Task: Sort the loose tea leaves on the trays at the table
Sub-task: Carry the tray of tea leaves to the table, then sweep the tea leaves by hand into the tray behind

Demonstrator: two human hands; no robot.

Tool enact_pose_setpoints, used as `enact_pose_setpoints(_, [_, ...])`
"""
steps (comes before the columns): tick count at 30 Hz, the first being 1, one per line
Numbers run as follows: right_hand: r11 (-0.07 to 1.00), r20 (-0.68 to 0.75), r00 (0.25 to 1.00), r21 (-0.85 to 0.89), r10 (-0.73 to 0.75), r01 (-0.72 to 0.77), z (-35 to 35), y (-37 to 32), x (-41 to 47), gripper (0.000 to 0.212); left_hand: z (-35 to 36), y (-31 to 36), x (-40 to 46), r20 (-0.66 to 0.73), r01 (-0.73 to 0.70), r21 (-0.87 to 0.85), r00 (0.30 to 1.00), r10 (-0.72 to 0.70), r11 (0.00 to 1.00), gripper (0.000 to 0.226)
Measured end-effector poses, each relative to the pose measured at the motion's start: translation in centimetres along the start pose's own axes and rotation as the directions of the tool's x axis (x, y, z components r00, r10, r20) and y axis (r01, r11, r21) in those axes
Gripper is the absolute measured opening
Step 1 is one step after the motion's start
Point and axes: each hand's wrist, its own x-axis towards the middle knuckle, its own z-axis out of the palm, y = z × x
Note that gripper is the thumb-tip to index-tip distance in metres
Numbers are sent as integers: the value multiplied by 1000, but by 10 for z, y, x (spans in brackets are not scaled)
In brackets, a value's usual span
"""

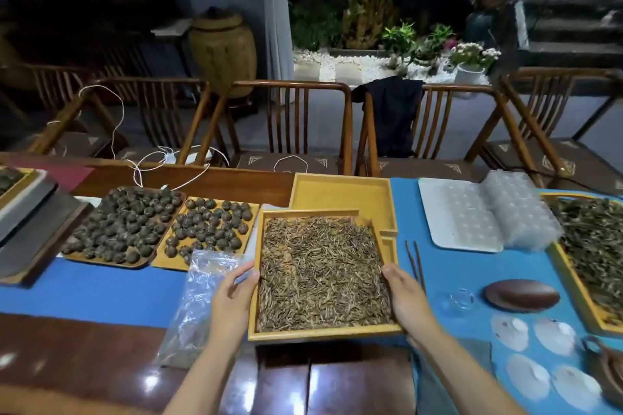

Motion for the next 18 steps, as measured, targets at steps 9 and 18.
enact_pose_setpoints(9, [991,65,990,-57,126,-122,15,46,15,47,2,-40,9,63,117,52,991,-120,992,31])
enact_pose_setpoints(18, [976,126,969,-50,215,-210,17,56,25,47,5,-60,20,66,197,55,977,-200,979,29])
